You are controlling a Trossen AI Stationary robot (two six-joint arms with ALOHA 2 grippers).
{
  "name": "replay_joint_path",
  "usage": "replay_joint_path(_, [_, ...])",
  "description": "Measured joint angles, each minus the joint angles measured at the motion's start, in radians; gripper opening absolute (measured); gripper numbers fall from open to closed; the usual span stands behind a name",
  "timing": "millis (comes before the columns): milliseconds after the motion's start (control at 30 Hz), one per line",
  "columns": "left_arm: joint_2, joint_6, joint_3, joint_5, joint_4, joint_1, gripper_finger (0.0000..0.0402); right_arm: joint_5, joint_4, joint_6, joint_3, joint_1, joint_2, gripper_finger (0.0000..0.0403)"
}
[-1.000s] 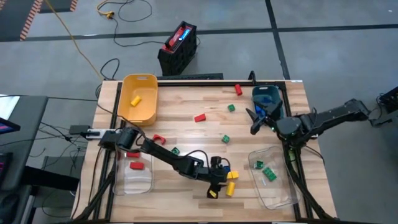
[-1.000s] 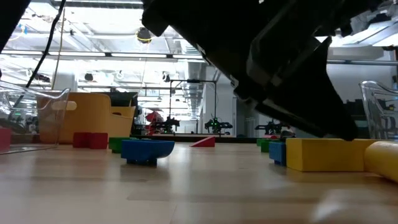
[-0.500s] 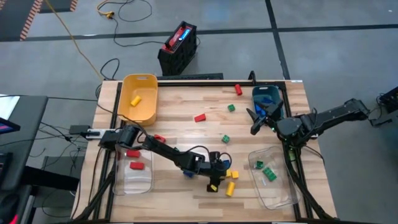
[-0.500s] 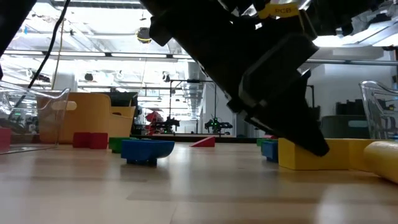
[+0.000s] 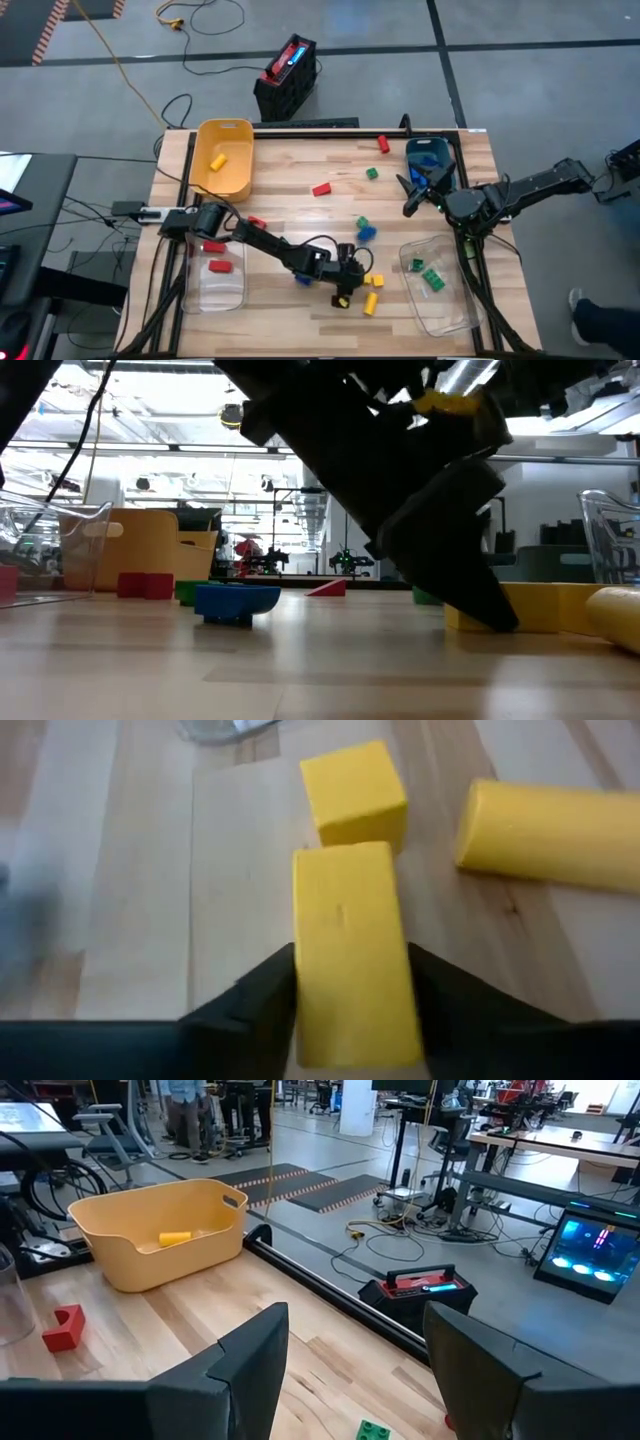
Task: Sort blocks
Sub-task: Put the yellow wooden block into the yellow bin
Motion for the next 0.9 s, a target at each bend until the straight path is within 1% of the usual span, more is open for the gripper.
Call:
replay_joint_path(67, [-0.001,0.009,0.001,-0.004,-0.007,-0.001,0.0128,0.0,0.0,0.0,0.0,0.0,0.0,0.0249])
replay_joint_path(167, [-0.008,0.014,0.001,0.011,-0.018,0.001,0.0124,0.0,0.0,0.0,0.0,0.0,0.0,0.0249])
replay_joint_path(233, [-0.03,0.028,-0.001,0.016,-0.068,0.002,0.0124,0.0,0.0,0.0,0.0,0.001,0.0,0.0249])
replay_joint_path(333, [-0.113,0.053,-0.004,-0.024,-0.232,0.009,0.0124,-0.001,-0.001,0.0,0.0,0.001,0.0,0.0249])
replay_joint_path(400, [-0.196,0.063,-0.008,-0.078,-0.34,0.024,0.0124,-0.001,0.0,0.001,0.0,0.001,0.0,0.0249])
replay_joint_path(467, [-0.287,0.07,-0.037,-0.133,-0.4,0.054,0.0124,-0.002,0.002,0.001,0.0,0.001,0.001,0.0249])
replay_joint_path(533, [-0.374,0.051,-0.102,-0.163,-0.441,0.099,0.0124,-0.007,0.001,0.003,0.0,0.001,0.002,0.0249])
replay_joint_path(600, [-0.459,0.012,-0.21,-0.17,-0.448,0.156,0.0124,-0.011,0.0,0.006,0.0,0.005,0.002,0.0249])
replay_joint_path(667, [-0.555,-0.025,-0.34,-0.18,-0.425,0.214,0.0124,-0.012,0.0,0.008,0.0,0.017,0.003,0.0249])
replay_joint_path(800, [-0.78,-0.092,-0.589,-0.242,-0.375,0.339,0.0124,-0.012,0.001,0.01,0.0,0.038,0.003,0.0249])
replay_joint_path(900, [-0.94,-0.131,-0.708,-0.267,-0.361,0.431,0.0124,-0.011,0.006,0.011,0.0,0.038,0.003,0.0249])
